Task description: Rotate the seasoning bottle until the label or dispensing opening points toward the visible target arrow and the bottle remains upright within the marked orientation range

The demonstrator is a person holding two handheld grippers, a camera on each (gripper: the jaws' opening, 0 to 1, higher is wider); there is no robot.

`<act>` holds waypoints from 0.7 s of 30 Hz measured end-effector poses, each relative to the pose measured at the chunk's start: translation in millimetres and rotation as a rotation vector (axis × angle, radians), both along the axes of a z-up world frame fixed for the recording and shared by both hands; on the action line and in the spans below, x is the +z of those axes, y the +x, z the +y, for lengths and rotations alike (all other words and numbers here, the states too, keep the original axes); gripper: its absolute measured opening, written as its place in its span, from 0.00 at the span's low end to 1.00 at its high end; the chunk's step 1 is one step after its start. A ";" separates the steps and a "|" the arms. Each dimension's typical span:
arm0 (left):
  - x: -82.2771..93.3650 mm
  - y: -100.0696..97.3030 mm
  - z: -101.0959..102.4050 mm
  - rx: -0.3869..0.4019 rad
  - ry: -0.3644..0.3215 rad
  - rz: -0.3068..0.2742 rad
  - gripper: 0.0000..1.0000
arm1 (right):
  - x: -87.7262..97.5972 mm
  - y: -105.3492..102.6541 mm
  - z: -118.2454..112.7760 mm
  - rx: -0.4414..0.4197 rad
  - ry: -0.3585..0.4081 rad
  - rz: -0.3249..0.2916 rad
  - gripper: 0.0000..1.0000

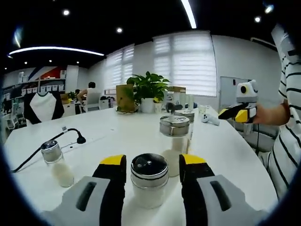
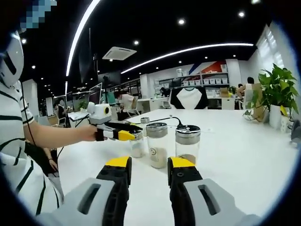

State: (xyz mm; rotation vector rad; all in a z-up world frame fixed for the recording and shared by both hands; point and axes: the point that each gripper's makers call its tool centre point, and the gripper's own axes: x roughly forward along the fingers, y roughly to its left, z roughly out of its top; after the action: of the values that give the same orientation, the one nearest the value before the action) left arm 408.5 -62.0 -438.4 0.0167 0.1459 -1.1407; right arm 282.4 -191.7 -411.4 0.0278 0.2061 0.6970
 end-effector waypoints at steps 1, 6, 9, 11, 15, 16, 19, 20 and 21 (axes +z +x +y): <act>0.1 3.1 2.5 0.019 0.004 0.000 0.37 | 0.7 0.2 0.0 -0.001 0.001 -0.002 0.29; 0.8 3.4 5.4 0.050 0.042 -0.034 0.32 | 1.1 0.7 -1.5 -0.002 -0.017 -0.006 0.29; 0.5 3.0 5.7 0.059 0.032 -0.021 0.32 | 3.1 3.1 -7.3 -0.016 -0.012 -0.008 0.29; 0.5 2.6 5.8 0.076 0.027 -0.018 0.32 | 4.6 4.7 -11.1 -0.028 -0.009 -0.011 0.28; 0.8 1.7 4.8 0.155 0.043 -0.023 0.32 | 6.5 7.6 -17.9 -0.057 0.002 -0.015 0.26; 1.0 1.5 4.8 0.183 0.039 -0.022 0.32 | 5.9 8.6 -20.0 -0.066 0.007 -0.011 0.25; 1.7 1.7 5.4 0.258 0.033 -0.044 0.32 | 4.1 9.8 -23.5 -0.081 0.020 -0.002 0.23; 1.6 0.0 4.2 0.263 0.029 -0.051 0.32 | 3.7 9.9 -24.2 -0.085 0.024 0.001 0.22; 1.0 -1.2 3.7 0.275 0.019 -0.051 0.32 | 3.2 10.0 -25.2 -0.089 0.029 0.003 0.22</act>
State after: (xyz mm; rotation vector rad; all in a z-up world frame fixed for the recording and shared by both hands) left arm 407.3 -58.3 -437.4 0.0416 0.1102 -0.8636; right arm 292.3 -216.8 -408.2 0.0653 0.1967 0.6113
